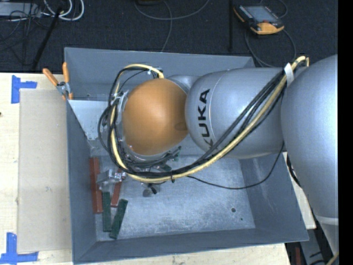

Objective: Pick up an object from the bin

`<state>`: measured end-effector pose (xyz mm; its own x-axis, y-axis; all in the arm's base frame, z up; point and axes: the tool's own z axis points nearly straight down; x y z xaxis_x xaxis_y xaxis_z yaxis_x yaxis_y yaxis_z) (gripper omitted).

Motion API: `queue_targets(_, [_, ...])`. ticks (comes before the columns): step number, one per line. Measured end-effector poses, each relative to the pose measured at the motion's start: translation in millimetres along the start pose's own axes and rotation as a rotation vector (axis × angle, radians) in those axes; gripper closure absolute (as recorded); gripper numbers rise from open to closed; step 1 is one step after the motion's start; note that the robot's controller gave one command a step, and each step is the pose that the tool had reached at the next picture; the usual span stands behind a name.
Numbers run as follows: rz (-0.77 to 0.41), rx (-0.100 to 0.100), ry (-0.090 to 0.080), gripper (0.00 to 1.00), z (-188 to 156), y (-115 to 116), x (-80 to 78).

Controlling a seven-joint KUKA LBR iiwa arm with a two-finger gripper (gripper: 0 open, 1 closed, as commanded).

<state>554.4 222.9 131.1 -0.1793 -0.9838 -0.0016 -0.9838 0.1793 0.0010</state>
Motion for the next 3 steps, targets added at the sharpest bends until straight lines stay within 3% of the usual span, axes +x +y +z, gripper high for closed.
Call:
queue_targets(1, [-0.053, -0.001, 0.001, 0.0, 66, -37, 6.2])
queue_targets(2, [-0.051, -0.001, -0.001, 1.0, 62, -36, 5.1])
queue_targets(3, [-0.255, 0.006, -0.004, 1.0, -86, 5, -14.0])
